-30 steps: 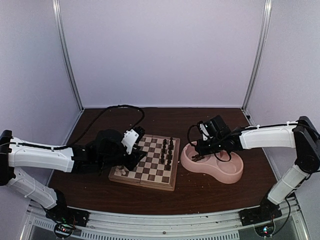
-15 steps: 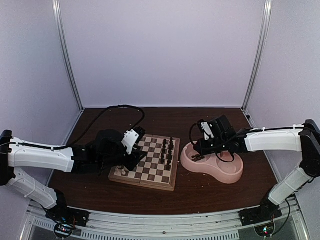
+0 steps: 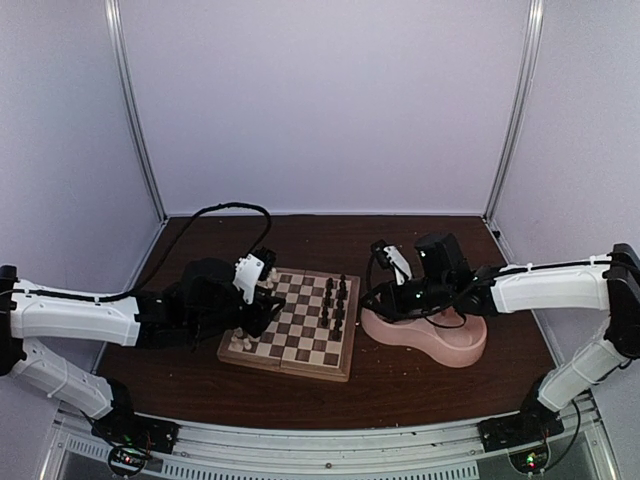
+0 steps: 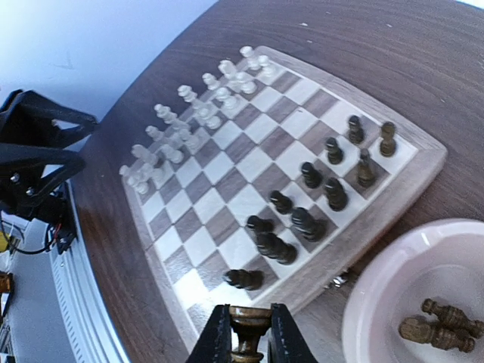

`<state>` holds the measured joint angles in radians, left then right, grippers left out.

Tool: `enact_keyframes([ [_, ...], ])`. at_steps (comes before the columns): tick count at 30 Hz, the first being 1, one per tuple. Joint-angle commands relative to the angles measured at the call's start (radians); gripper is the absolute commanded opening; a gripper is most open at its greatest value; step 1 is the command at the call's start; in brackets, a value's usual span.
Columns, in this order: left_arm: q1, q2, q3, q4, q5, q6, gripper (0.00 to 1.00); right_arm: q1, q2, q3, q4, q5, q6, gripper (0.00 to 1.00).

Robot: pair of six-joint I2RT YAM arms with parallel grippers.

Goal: Set up the chess pieces on the board
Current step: Pick up the pawn from the storage box.

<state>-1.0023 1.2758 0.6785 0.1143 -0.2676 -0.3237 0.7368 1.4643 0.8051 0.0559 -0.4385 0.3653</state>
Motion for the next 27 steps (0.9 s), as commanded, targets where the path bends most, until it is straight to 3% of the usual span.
enact_keyframes([
  [1,0.010,-0.029,-0.013,0.062,-0.007,-0.020,0.38,0.041,-0.039,-0.024,0.112,-0.091,-0.031,0.08],
  [8,0.010,-0.011,-0.004,0.057,-0.001,-0.018,0.39,0.022,0.036,-0.031,0.261,-0.176,0.198,0.09],
  [13,0.010,-0.005,0.003,0.048,-0.017,-0.011,0.39,-0.090,0.100,-0.078,0.380,-0.239,0.360,0.09],
  [20,0.010,0.000,0.007,0.046,-0.019,-0.008,0.39,-0.248,0.280,-0.185,0.743,-0.374,0.656,0.08],
  [24,0.010,0.000,0.015,0.037,-0.012,-0.008,0.39,-0.291,0.360,-0.208,0.876,-0.400,0.742,0.06],
  [27,0.011,-0.008,0.014,0.034,-0.009,-0.006,0.39,-0.305,0.370,-0.211,0.882,-0.397,0.742,0.05],
])
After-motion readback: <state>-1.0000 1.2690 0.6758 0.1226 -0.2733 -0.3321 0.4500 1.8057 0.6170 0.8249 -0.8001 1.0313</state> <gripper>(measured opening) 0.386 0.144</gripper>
